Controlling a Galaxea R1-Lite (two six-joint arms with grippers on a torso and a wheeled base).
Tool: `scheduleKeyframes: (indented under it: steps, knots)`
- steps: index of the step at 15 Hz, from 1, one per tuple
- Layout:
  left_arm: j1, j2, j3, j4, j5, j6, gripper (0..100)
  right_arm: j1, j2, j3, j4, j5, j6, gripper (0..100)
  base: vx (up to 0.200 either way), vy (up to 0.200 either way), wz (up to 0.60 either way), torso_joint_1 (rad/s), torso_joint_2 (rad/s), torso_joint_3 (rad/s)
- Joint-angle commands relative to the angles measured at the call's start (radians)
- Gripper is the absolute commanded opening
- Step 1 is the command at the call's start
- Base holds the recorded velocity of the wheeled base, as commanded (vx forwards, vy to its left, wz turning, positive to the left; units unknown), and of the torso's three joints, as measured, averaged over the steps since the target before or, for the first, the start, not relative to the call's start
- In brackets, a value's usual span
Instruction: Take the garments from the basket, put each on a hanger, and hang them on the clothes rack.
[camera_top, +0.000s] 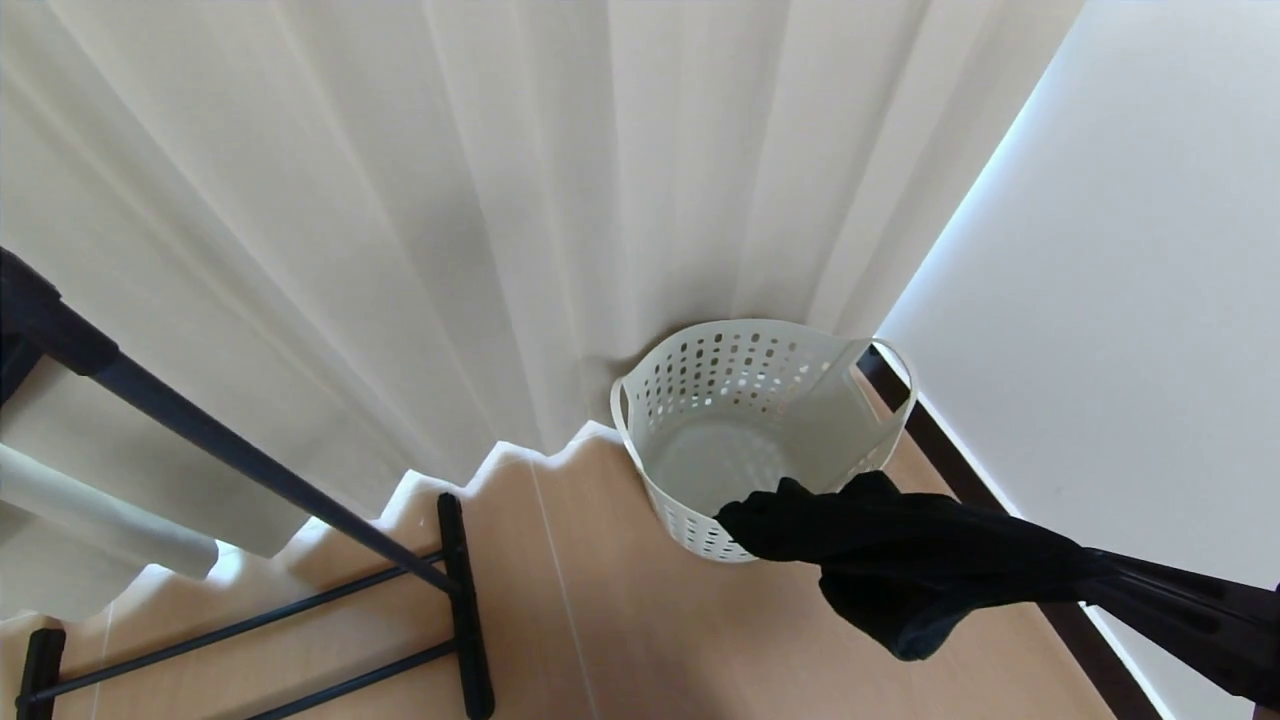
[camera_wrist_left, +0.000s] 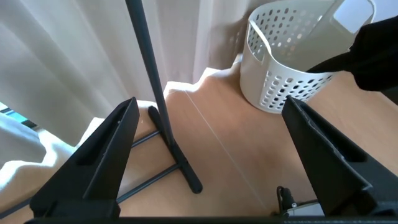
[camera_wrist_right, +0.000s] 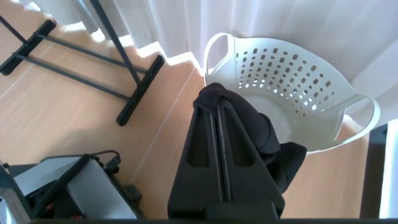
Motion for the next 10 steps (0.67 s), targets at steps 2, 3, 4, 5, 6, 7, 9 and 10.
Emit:
scheduleKeyframes:
  steps: [2, 3, 4, 5, 6, 7, 9, 10]
  knots:
    - [0.0, 0.0, 0.0, -0.001, 0.001, -0.002, 100, 0.001, 0.051, 0.008, -0.003, -0.001, 0.0, 0, 0.0, 0.0, 0.0, 0.032, -0.27, -0.029]
    - [0.0, 0.0, 0.0, -0.003, 0.004, -0.007, 100, -0.001, 0.052, 0.008, -0.004, -0.001, 0.002, 0, 0.0, 0.0, 0.0, 0.061, -0.39, -0.1]
    - [0.0, 0.0, 0.0, -0.001, 0.007, -0.01, 100, -0.001, 0.043, 0.001, -0.007, -0.001, 0.002, 0, 0.0, 0.0, 0.0, 0.085, -0.42, -0.129]
    - [0.0, 0.0, 0.0, -0.001, 0.004, -0.005, 100, -0.002, 0.038, 0.003, -0.006, -0.002, 0.002, 0, 0.0, 0.0, 0.0, 0.085, -0.43, -0.144]
    - [-0.001, 0.0, 0.0, -0.001, 0.004, -0.004, 100, -0.004, 0.034, 0.005, -0.006, -0.005, 0.002, 0, 0.0, 0.0, 0.0, 0.105, -0.44, -0.144]
    - [0.0, 0.0, 0.0, -0.001, 0.003, -0.005, 100, -0.008, 0.032, 0.005, -0.006, -0.005, 0.002, 0, 0.0, 0.0, 0.0, 0.119, -0.45, -0.134]
    - [0.0, 0.0, 0.0, -0.001, 0.003, -0.005, 100, -0.01, 0.034, 0.001, -0.006, -0.004, 0.002, 0, 0.0, 0.0, 0.0, 0.134, -0.46, -0.139]
    - [0.0, 0.0, 0.0, -0.001, 0.004, -0.005, 100, -0.01, 0.037, -0.005, -0.007, -0.001, 0.0, 0, 0.0, 0.0, 0.0, 0.144, -0.48, -0.129]
